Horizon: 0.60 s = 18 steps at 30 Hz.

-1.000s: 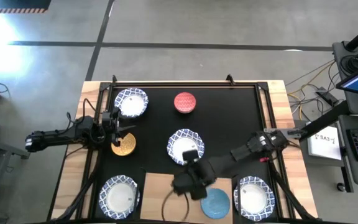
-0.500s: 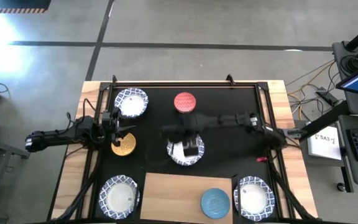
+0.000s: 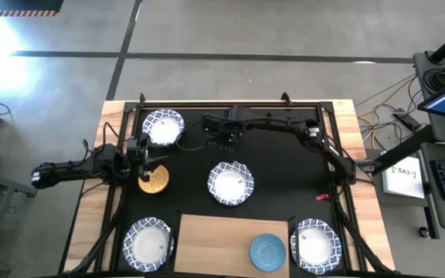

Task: Place and stack bowls onto a shelf
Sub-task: Stack the small red bowl on top of the small light blue bowl on the shelf

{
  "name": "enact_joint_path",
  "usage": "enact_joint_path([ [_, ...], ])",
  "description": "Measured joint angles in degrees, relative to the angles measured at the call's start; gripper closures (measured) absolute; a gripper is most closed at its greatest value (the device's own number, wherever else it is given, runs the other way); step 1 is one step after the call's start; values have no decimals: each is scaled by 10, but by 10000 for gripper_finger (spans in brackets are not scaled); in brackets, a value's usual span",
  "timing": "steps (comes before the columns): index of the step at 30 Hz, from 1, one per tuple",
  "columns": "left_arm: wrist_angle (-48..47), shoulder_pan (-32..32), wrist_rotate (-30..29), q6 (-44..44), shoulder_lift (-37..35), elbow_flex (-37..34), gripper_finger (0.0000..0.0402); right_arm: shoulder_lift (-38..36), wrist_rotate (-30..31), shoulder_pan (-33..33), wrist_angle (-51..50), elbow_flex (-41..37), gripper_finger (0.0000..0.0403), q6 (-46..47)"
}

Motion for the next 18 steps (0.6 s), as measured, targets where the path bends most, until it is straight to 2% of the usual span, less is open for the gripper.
enact_joint_path([
  [12,0,0,0,0,0,0,208,1,2,-46,115,-91,259,12],
  [18,0,0,0,0,0,0,208,1,23,-57,133,-113,261,17],
])
